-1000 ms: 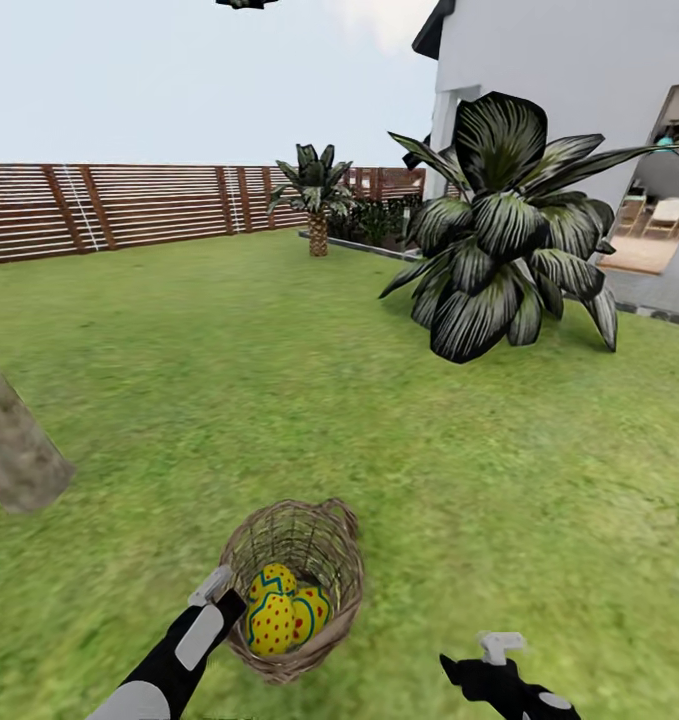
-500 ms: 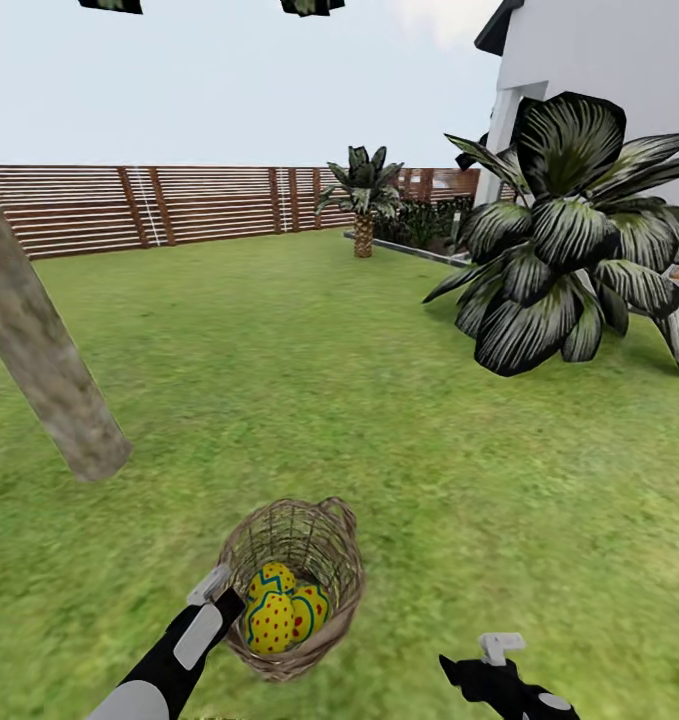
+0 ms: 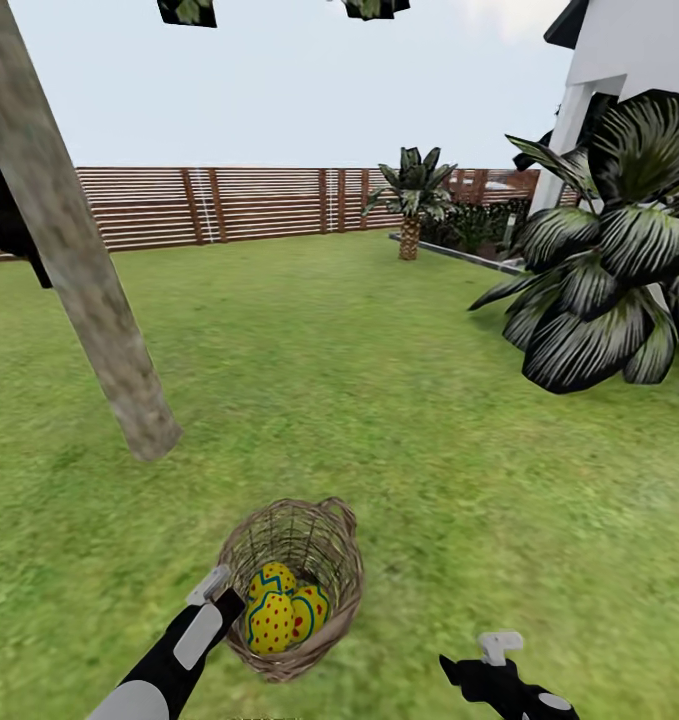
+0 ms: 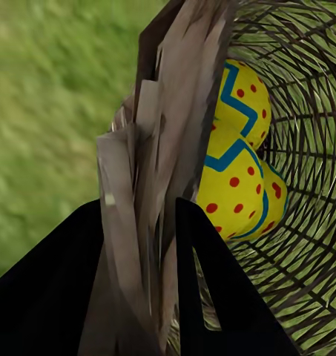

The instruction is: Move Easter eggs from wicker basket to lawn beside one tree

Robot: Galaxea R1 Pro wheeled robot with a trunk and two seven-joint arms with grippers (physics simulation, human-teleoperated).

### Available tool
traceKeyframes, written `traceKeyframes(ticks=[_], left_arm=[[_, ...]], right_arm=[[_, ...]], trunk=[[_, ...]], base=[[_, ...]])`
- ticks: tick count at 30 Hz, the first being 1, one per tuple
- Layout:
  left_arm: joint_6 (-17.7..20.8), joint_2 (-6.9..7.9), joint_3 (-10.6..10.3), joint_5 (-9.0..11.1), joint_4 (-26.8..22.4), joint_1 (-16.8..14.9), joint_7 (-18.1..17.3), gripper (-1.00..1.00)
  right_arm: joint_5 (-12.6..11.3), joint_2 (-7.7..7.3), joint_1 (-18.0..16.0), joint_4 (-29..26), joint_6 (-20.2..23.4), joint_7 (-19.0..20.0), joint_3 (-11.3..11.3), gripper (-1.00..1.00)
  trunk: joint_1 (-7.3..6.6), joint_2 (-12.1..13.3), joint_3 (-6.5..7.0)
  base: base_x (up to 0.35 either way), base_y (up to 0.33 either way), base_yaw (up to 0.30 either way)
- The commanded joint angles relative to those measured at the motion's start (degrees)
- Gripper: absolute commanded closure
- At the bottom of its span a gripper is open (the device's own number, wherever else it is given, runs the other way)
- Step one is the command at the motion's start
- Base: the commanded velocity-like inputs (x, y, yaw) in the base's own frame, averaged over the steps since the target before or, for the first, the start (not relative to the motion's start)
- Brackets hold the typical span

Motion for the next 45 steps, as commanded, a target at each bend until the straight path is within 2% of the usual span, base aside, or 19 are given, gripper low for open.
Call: traceKeyframes(ticks=[1,22,28,45], left_arm=[[0.22,-0.05,0.23,0.39,-0.15,-0.03,0.20,1.00],[0.22,0.01,0.30,0.39,-0.15,-0.03,0.20,1.00],[0.21,0.02,0.30,0.39,-0.15,-0.03,0.20,1.00],[0.13,0.02,0.40,0.39,-0.15,-0.03,0.20,1.00]], right_arm=[[0.60,0.03,-0.02,-0.01,-0.13,0.41,-0.48,-1.00],[0.60,0.03,-0.02,-0.01,-0.41,0.41,-0.48,-1.00],[0.66,0.05,-0.02,-0.01,-0.55,0.42,-0.52,-1.00],[0.60,0.03,-0.02,-0.01,-0.57,0.41,-0.56,-1.00]], trunk=[[-0.23,0.38,0.13],[-4.84,8.80,3.90],[-6.16,11.21,4.98],[-9.89,18.03,8.03]], base=[[0.000,0.000,0.293],[0.000,0.000,0.293],[0.000,0.000,0.106],[0.000,0.000,0.287]])
